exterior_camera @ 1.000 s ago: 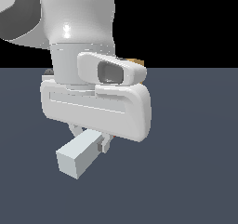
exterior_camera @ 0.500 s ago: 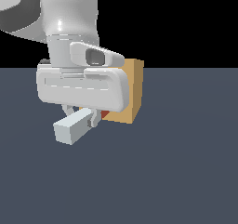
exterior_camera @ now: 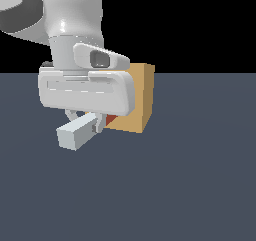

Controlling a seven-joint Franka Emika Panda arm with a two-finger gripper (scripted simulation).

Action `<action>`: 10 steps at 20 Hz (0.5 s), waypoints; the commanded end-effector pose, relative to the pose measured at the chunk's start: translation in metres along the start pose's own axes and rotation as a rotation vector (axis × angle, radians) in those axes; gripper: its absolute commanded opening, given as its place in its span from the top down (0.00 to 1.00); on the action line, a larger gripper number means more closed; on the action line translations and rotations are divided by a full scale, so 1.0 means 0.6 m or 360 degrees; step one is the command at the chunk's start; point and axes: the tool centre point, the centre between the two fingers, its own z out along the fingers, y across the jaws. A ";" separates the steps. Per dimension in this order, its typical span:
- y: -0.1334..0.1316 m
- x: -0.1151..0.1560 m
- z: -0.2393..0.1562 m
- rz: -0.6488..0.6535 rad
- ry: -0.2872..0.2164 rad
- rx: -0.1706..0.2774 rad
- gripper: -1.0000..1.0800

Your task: Insert the peg into the horizontal hole in a box.

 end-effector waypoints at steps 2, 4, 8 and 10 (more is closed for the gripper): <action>0.003 0.001 -0.005 -0.0002 0.0003 -0.0009 1.00; 0.003 0.001 -0.005 -0.0002 0.0003 -0.0009 1.00; 0.001 0.006 -0.003 -0.0002 0.0001 -0.0004 1.00; 0.001 0.015 -0.003 -0.0002 0.0001 -0.0004 1.00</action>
